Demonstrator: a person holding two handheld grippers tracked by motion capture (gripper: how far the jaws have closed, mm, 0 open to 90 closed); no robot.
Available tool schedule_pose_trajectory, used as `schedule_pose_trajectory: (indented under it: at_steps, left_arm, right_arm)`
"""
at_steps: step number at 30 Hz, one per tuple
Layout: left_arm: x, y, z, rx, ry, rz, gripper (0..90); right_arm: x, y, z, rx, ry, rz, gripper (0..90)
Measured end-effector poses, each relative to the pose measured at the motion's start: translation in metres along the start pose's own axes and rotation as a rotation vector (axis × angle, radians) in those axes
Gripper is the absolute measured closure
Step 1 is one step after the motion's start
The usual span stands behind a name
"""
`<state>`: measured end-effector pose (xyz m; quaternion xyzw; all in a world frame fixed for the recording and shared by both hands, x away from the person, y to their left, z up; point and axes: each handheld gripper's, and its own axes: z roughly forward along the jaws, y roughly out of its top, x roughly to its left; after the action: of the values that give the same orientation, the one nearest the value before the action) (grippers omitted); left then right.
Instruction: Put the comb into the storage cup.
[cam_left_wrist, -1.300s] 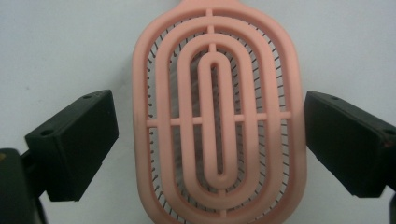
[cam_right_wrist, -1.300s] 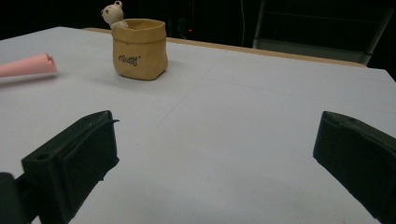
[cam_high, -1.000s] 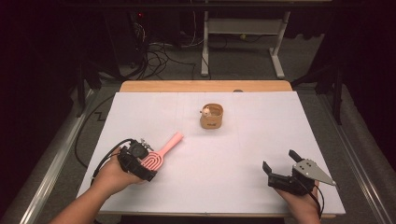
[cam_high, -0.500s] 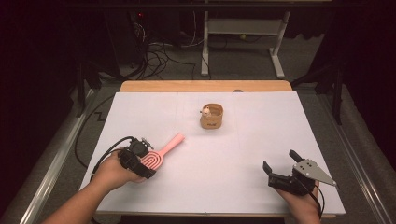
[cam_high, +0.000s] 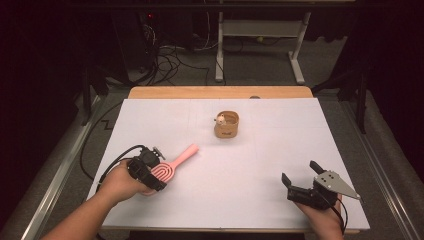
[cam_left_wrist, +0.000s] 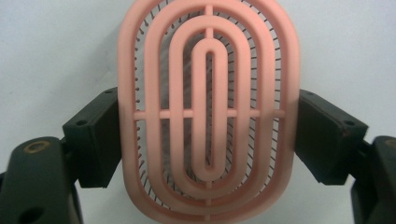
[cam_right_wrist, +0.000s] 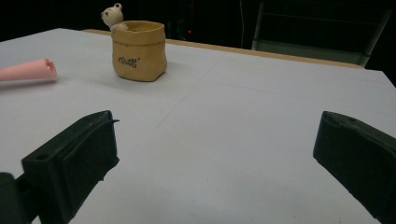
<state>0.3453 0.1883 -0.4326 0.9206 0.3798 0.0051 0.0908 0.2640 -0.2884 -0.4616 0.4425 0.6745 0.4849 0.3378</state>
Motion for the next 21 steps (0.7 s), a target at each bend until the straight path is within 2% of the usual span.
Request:
schedule_pose_trajectory:
  at_steps: [3,9,11,12,15,21]
  left_arm:
    - [-0.0010,-0.0002,-0.0005,-0.003,0.014,0.006,19.8]
    - [-0.0012,-0.0009,-0.0024,-0.016,0.002,0.010,20.1]
    - [-0.0023,-0.0009,-0.0021,-0.002,-0.005,0.016,20.1]
    - [-0.0027,-0.0009,-0.0021,-0.003,0.007,0.011,20.1]
    - [-0.0022,-0.0001,-0.0015,0.005,0.004,-0.002,19.8]
    - [0.0016,0.0014,-0.0004,0.016,-0.020,-0.012,19.4]
  right_arm:
    - [-0.0001,-0.0001,-0.0001,0.000,-0.001,0.001,0.4]
    - [0.0000,-0.0005,0.0002,0.002,-0.003,0.002,0.4]
    - [0.0000,-0.0008,0.0003,0.003,-0.002,0.002,0.4]
    - [0.0001,-0.0009,0.0004,0.004,-0.002,0.003,0.4]
    - [0.0003,-0.0013,0.0007,0.005,0.001,0.008,0.4]
    - [0.0006,-0.0017,0.0006,0.007,0.002,0.007,0.4]
